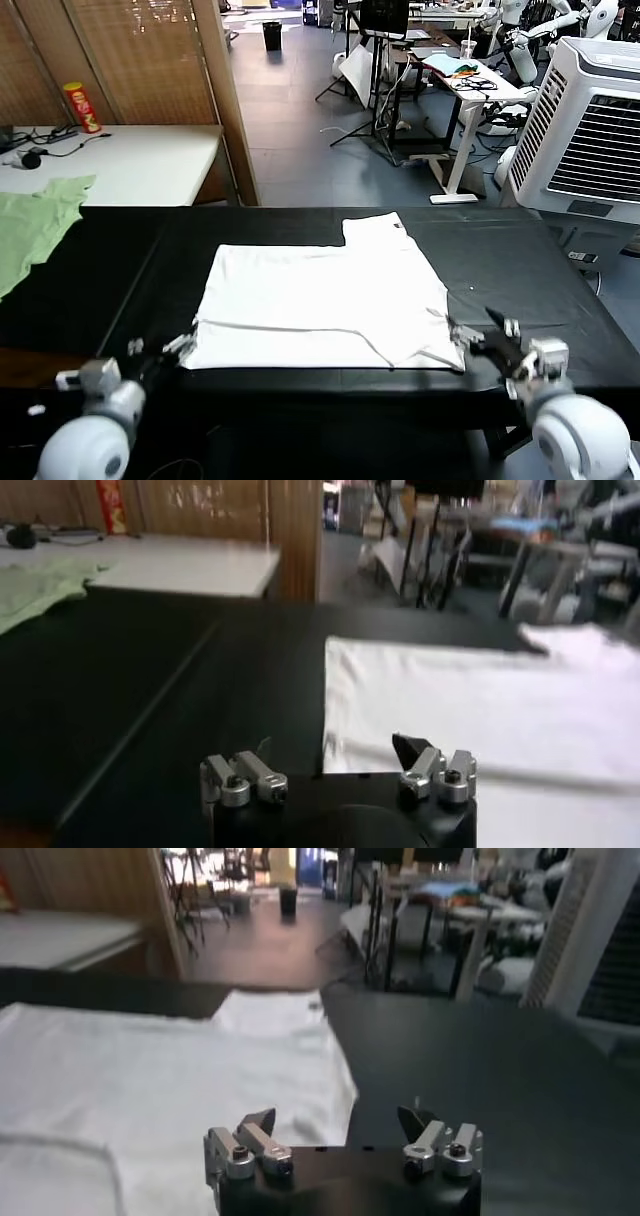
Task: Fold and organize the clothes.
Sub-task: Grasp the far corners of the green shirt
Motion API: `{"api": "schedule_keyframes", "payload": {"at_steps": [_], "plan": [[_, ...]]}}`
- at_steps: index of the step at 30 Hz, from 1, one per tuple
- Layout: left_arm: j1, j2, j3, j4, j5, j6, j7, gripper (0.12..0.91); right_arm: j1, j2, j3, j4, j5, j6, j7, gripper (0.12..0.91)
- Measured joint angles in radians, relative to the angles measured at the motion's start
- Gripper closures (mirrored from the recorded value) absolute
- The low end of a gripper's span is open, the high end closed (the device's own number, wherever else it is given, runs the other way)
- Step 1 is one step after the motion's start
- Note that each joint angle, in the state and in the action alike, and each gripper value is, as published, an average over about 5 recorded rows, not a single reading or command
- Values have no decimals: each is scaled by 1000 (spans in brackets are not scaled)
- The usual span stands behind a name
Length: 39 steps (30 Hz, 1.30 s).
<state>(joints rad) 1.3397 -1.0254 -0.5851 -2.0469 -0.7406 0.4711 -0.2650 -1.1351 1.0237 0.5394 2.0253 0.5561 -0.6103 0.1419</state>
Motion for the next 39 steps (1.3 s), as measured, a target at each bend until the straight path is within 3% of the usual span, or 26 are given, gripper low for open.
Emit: {"api": "schedule_keyframes", "payload": {"at_steps": [6, 17, 26, 32, 39], "plan": [[-274, 31, 120, 204, -43, 37, 24, 232, 268, 36, -164, -260, -3, 46, 36, 227], [-646, 0, 301, 575, -25, 80, 84, 232, 614, 157, -356, -723, -9, 55, 29, 227], [-740, -34, 336, 773, 2, 98, 126, 232, 732, 247, -378, -953, -19, 21, -24, 227], [-755, -41, 338, 816, 0, 108, 153, 232, 756, 275, -380, -1039, -57, 24, -44, 227], [-772, -56, 342, 847, -2, 85, 177, 232, 765, 286, -380, -1075, -68, 26, -47, 227]]}}
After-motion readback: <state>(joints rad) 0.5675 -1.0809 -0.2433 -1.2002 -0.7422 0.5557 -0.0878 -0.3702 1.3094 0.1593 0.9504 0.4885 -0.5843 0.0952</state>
